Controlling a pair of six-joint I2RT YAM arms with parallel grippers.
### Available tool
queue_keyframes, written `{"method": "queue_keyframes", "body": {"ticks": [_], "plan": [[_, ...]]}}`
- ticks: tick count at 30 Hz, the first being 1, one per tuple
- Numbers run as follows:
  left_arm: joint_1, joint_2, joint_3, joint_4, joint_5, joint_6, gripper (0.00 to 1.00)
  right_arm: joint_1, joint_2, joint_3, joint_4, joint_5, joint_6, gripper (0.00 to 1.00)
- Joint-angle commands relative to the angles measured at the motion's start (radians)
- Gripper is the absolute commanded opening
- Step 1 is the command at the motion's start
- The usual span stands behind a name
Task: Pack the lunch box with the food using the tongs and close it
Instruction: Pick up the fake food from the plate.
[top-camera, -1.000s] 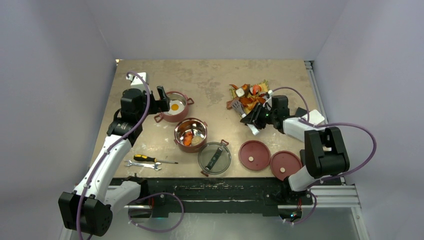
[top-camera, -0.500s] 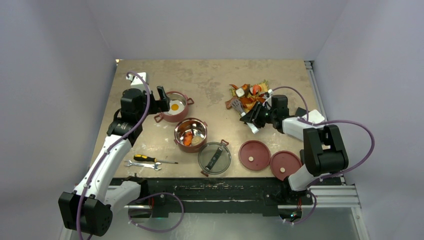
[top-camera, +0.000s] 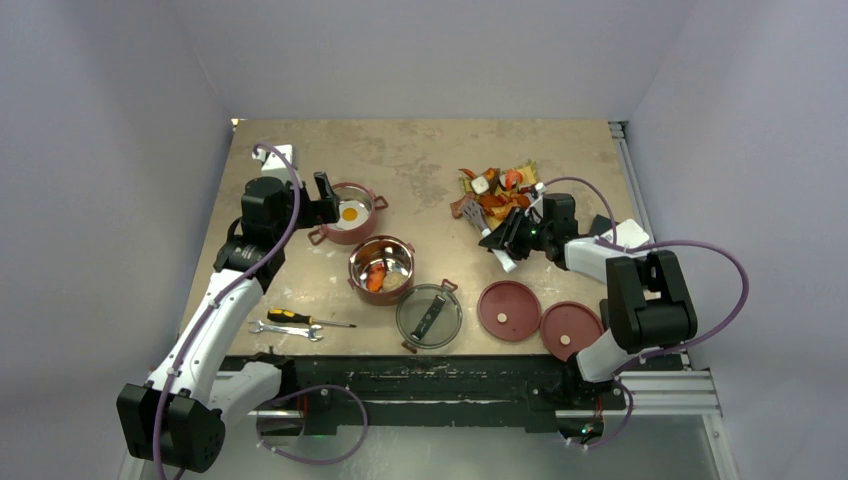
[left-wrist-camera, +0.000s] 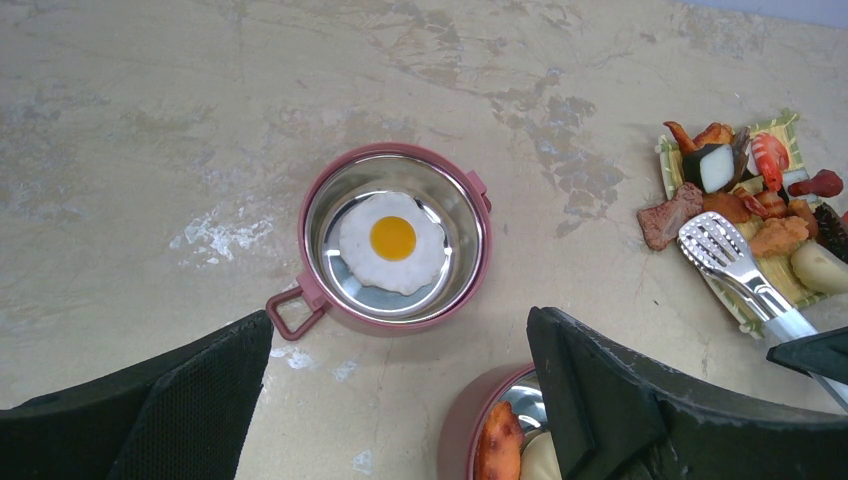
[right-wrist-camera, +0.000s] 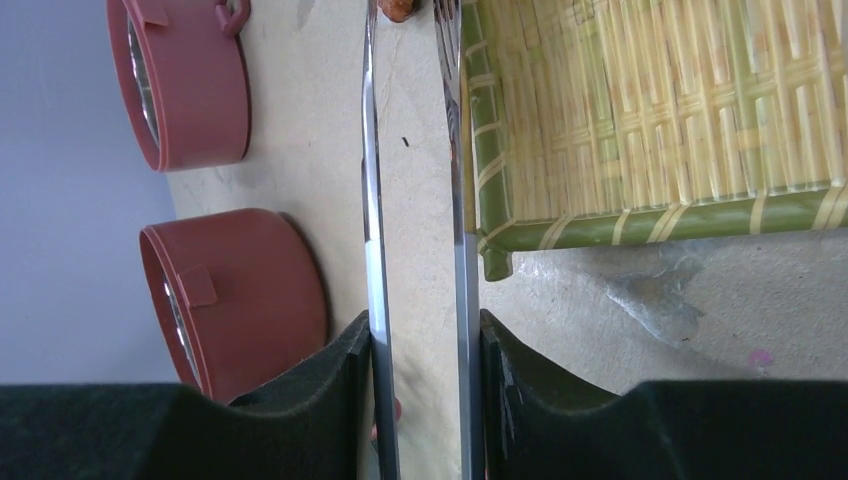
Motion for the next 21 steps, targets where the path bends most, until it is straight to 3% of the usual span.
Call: {"method": "queue_keyframes", "body": {"ticks": [1, 21], "plan": [[0.006, -0.002, -0.001, 0.034, -0.004, -0.002, 0.99, -0.001, -0.041, -0.020, 0.029, -0.018, 0.020, 0.40], [0.006, -0.002, 0.000, 0.034, -0.007, -0.003, 0.99, 0.003, 0.034, 0.000, 0.083, -0.040, 0.029, 0.41]]}}
